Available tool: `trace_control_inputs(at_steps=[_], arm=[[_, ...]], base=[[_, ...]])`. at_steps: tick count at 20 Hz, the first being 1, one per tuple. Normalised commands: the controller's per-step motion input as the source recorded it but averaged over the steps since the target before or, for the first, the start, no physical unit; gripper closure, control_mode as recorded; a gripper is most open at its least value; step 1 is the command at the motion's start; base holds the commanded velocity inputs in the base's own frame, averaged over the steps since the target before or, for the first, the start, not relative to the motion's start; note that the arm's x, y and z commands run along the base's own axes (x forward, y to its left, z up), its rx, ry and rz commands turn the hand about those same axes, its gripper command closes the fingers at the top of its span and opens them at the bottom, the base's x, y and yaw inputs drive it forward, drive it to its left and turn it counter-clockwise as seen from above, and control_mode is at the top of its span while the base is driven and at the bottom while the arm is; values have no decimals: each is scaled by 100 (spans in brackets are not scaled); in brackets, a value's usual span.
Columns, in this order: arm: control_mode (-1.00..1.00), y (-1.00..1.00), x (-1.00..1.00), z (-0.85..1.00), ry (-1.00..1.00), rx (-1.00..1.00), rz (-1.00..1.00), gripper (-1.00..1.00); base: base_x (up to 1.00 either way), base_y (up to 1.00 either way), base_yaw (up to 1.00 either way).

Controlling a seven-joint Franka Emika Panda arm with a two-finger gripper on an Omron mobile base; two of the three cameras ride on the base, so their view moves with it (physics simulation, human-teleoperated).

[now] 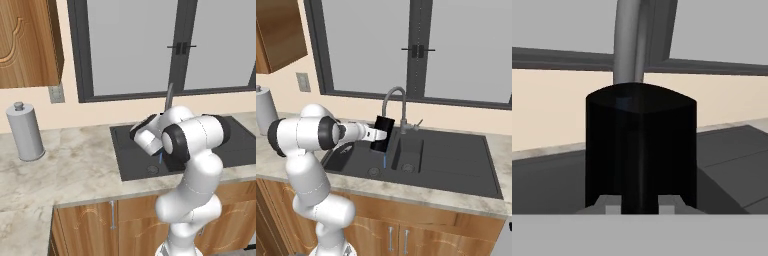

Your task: Turn on the sink faucet and place the jug under the water for a few seconds to fill it up.

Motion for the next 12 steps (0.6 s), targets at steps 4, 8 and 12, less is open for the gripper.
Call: trace_control_inputs(at_steps=[4, 8, 12], arm=[[-100, 24, 7, -31, 0, -3, -3, 100], [-100, 31, 18, -14, -6, -2, -3, 100], [-100, 15, 26, -8, -4, -2, -4, 100]], base=[[0, 0, 0], [0, 0, 0], [0, 0, 0]])
